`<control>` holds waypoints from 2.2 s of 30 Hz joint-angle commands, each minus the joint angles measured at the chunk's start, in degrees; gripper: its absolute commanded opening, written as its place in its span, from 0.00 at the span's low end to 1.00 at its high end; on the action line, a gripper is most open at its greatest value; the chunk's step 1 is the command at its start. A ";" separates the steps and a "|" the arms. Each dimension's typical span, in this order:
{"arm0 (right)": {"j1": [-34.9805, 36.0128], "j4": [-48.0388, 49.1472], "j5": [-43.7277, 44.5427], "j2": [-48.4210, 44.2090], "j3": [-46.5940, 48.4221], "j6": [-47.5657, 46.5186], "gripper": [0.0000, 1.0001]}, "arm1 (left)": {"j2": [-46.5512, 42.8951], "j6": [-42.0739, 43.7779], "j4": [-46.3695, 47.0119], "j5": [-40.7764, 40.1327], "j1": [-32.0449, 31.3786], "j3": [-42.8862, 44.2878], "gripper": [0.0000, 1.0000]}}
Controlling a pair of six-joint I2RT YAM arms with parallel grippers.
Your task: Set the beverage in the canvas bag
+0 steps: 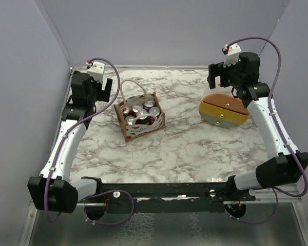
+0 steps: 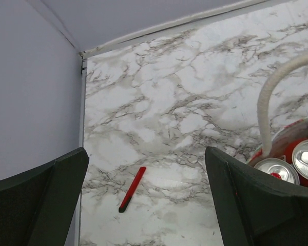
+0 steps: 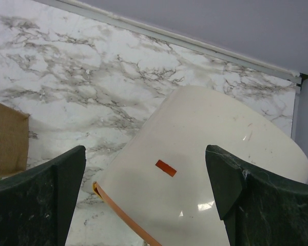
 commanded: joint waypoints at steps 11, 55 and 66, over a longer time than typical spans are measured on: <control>-0.87 5.08 4.44 -4.18 -0.40 0.87 1.00 | 0.35 -0.87 7.39 -1.00 2.35 3.45 0.99; -6.05 13.25 -2.13 -17.24 -14.45 1.21 1.00 | -4.89 -4.26 4.13 12.08 6.30 -1.31 0.99; -6.91 10.26 -9.02 -20.99 -14.23 -2.83 0.99 | -11.50 -3.78 2.42 10.15 6.74 -1.73 0.99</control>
